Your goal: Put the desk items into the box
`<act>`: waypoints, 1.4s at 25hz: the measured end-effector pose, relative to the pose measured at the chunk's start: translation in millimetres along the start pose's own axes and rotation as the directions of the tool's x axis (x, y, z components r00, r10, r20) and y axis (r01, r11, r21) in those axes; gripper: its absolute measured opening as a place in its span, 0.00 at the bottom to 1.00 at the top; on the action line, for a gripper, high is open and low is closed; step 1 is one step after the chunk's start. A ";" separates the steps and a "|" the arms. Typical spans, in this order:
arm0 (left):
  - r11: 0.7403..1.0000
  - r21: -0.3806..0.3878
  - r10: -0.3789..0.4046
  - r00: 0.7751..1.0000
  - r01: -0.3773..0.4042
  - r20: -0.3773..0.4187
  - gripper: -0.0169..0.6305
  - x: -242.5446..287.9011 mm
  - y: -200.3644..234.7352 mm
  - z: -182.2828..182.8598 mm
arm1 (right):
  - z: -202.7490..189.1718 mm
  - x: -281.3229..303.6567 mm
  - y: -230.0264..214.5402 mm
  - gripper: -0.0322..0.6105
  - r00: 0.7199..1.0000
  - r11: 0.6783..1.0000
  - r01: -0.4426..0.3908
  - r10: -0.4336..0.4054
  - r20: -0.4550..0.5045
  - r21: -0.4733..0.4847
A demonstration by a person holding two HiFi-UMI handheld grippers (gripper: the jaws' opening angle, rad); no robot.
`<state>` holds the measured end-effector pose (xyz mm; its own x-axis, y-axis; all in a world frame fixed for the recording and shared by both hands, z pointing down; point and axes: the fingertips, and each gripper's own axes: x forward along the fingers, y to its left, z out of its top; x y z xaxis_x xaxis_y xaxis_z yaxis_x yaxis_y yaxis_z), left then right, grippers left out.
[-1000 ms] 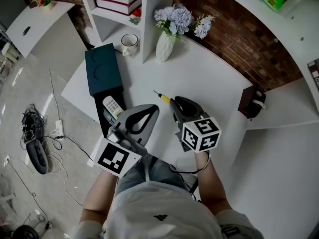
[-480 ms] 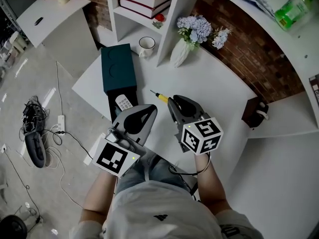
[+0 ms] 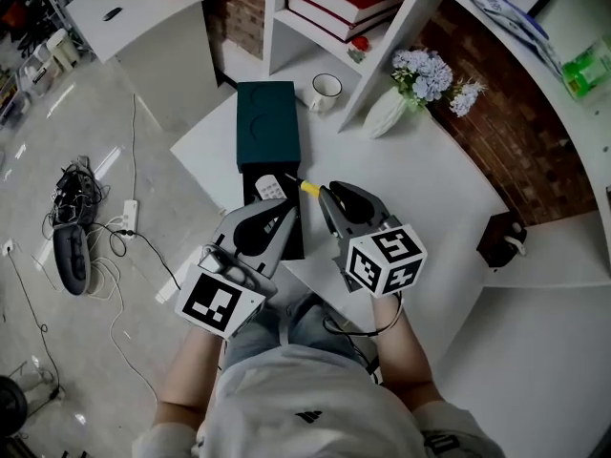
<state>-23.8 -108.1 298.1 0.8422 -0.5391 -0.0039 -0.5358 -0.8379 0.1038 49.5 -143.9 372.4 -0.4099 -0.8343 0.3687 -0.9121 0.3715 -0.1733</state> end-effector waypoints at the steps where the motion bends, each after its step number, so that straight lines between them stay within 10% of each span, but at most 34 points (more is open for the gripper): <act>1: 1.000 -0.003 0.015 1.000 -0.015 -0.003 0.05 -5.7 4.4 -0.9 | -1.3 4.2 5.3 0.17 1.000 1.000 -0.010 0.010 -0.005 -0.002; 35: 0.976 -0.030 0.217 0.976 -0.218 -0.023 0.05 -88.4 73.4 -10.4 | -73.8 91.0 58.0 0.18 0.976 0.998 -0.058 0.049 -0.210 -0.033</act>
<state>-136.9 -121.1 316.5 0.7069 -0.7061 0.0415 -0.7044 -0.6974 0.1318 -41.3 -168.2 463.3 -0.4469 -0.7107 0.5433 -0.8867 0.4324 -0.1638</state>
